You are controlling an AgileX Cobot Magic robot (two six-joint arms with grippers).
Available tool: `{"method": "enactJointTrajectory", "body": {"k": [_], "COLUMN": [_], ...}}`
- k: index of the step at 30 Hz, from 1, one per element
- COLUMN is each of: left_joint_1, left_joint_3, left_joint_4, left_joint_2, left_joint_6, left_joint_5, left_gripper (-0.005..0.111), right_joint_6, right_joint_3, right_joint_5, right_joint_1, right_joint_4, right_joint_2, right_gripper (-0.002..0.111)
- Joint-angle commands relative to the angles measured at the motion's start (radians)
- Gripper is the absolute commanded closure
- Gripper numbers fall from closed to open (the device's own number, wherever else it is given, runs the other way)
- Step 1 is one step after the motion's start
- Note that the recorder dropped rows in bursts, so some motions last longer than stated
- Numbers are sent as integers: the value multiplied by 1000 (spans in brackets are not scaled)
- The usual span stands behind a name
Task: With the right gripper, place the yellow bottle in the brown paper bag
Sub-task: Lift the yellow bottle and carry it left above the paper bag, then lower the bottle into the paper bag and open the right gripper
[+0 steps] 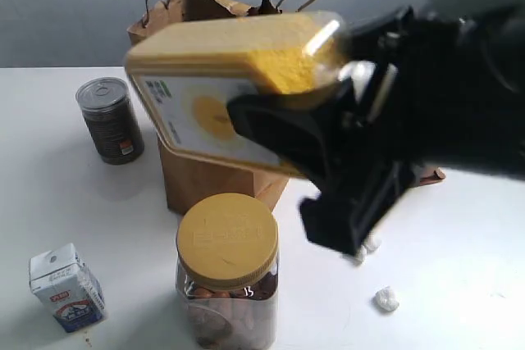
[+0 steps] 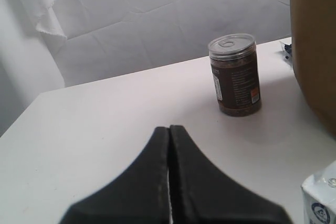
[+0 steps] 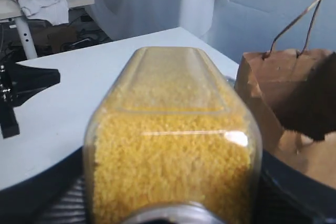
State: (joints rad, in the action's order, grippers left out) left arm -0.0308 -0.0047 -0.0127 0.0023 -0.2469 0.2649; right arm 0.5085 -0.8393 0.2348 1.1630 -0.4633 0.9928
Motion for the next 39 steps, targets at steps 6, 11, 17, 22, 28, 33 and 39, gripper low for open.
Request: {"method": "enactJointTrajectory", "body": {"k": [6,11,17,22,28,33,39], "left_joint_1": [0,0,0,0,0,0,0], "left_joint_3": [5,5,5,5,5,5,5], "left_joint_4": [0,0,0,0,0,0,0], "left_joint_2": [-2,-2,-2,-2,-2,-2,-2], "left_joint_6": [7,7,7,7,7,7,7], "left_joint_5": [-4,-4,-4,-4,-4,-4,-4], "left_gripper": [107,107,107,107,107,107,107], "right_joint_6": [8,-41,-75,-75,-75,-75,-75], "right_joint_3": [-306,-448,-557,-559,-559,-559,-559], "right_joint_5": [-185,-205,-186,-165,-143,-124,-108], "right_joint_1": [-3,-66,-145,-187,-224,-236,-236], "right_joint_4": [195,266,322,349,378,378,382], "right_joint_2": [265,381,504,569,621,655,681], "right_gripper": [108,108,108,108,108,108,88]}}
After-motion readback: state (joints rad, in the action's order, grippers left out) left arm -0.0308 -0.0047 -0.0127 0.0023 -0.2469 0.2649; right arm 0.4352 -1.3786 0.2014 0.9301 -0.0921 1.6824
